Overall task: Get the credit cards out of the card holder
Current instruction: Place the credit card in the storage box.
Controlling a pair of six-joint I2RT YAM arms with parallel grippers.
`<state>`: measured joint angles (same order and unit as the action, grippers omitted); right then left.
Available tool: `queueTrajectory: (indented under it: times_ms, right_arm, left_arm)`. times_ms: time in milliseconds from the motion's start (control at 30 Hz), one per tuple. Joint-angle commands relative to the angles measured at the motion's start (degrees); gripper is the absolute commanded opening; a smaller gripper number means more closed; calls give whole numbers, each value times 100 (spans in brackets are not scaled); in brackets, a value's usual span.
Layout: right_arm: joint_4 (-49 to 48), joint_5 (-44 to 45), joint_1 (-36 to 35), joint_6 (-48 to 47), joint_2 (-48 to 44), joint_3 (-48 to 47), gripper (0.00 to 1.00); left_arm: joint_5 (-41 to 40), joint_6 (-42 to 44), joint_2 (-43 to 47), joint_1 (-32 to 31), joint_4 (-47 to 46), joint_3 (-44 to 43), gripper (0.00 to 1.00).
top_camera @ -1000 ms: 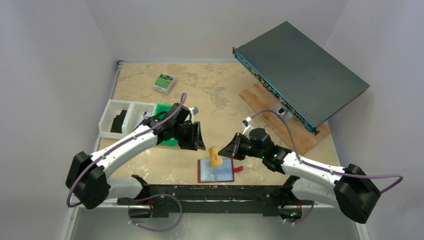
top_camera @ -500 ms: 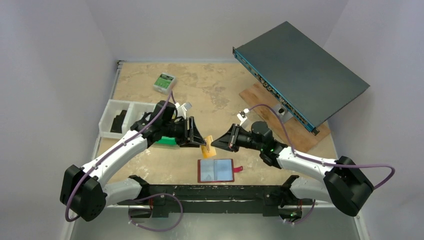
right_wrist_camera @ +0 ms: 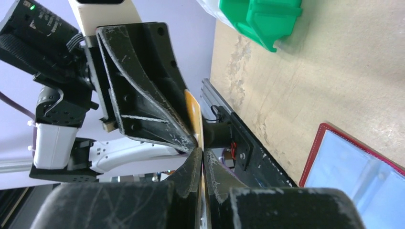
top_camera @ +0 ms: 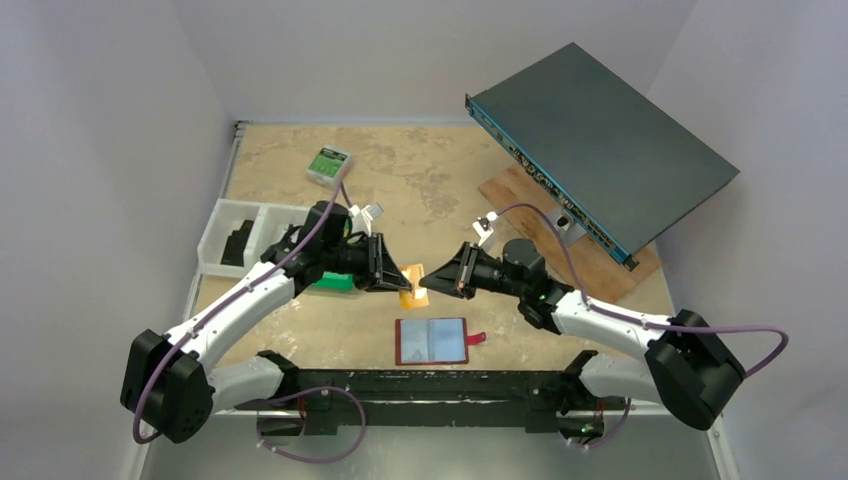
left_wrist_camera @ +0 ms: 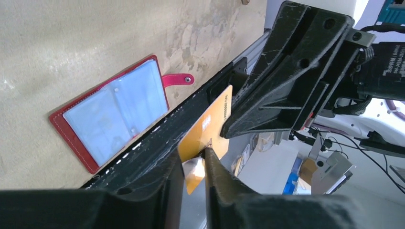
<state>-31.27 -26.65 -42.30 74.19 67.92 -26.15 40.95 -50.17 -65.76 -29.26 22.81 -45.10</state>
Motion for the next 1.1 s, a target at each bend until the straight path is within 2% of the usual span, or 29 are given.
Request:
queueTrajectory:
  times_ms: [0, 67, 100, 200, 300, 400, 500, 567, 633, 700, 900, 1067]
  right_arm:
    - [-171, -79, 9, -46, 43, -247, 0]
    - [-82, -66, 13, -115, 65, -280, 0]
    - [-37, -51, 13, -153, 57, -297, 6]
    - [338, 51, 11, -425, 22, -436, 35]
    - [1171, 278, 13, -818, -86, -701, 66]
    - [1712, 422, 19, -1082, -246, -881, 84]
    - [2270, 742, 14, -1377, -404, -1058, 91]
    - [2526, 869, 19, -1529, -488, -1137, 92]
    - [2670, 919, 17, -1639, -578, -1165, 92]
    - [2685, 925, 16, -1678, -656, -1124, 92]
    - [2798, 876, 17, -1777, -701, -1093, 92]
    - [2845, 872, 17, -1803, -765, -1047, 92]
  left_arm:
    - [273, -179, 60, 43, -443, 29, 10]
    - [266, -177, 65, 43, -432, 28, 0]
    - [237, -160, 77, 47, -390, 20, 0]
    - [15, 6, 133, 43, -88, -75, 0]
    - [-523, 377, 183, 48, 628, -388, 0]
    - [-1363, 863, 190, 61, 1690, -930, 0]
    - [-2679, 1315, 70, 80, 2806, -1617, 0]
    - [-3732, 1570, -116, 91, 3466, -2069, 0]
    - [-4840, 1742, -352, 138, 3930, -2433, 0]
    - [-5518, 1889, -607, 198, 4173, -2717, 0]
    - [-6578, 2201, -1606, 436, 4324, -3329, 0]
    - [-7038, 2457, -2395, 570, 4236, -3762, 0]
